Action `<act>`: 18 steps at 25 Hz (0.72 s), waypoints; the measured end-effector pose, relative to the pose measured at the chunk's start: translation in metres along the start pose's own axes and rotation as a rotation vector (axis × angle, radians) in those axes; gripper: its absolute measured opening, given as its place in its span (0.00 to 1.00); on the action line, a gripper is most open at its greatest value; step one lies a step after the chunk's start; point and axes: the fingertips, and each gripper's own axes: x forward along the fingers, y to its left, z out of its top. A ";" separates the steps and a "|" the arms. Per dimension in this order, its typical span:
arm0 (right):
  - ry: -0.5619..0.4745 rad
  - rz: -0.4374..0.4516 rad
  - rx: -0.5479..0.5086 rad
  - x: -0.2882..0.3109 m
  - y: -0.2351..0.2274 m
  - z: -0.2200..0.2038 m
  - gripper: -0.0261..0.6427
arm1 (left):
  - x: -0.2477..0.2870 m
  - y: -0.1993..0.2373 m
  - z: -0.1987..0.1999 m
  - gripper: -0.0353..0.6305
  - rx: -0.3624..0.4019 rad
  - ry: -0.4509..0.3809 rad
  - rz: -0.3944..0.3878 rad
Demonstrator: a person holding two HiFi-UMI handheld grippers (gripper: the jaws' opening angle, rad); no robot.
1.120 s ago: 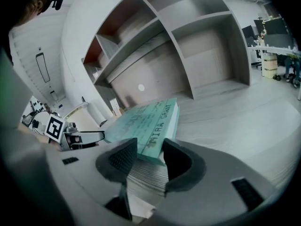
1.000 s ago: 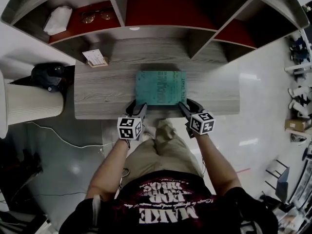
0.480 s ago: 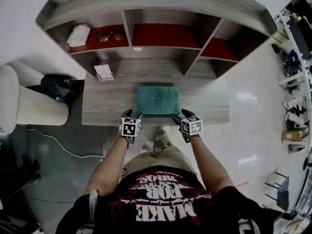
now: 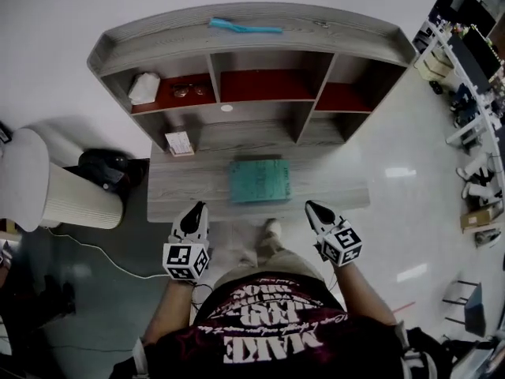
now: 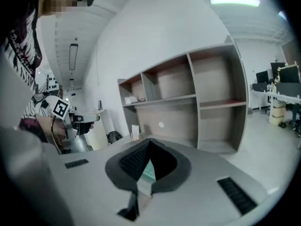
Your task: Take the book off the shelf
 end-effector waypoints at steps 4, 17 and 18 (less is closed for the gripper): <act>-0.123 -0.006 -0.087 -0.024 0.019 0.072 0.04 | -0.029 -0.013 0.073 0.06 0.058 -0.136 0.021; -0.237 -0.037 -0.046 -0.048 0.035 0.130 0.04 | -0.060 -0.004 0.110 0.06 -0.006 -0.210 0.036; -0.227 -0.035 -0.032 -0.046 0.034 0.126 0.04 | -0.057 -0.004 0.106 0.06 -0.010 -0.200 0.035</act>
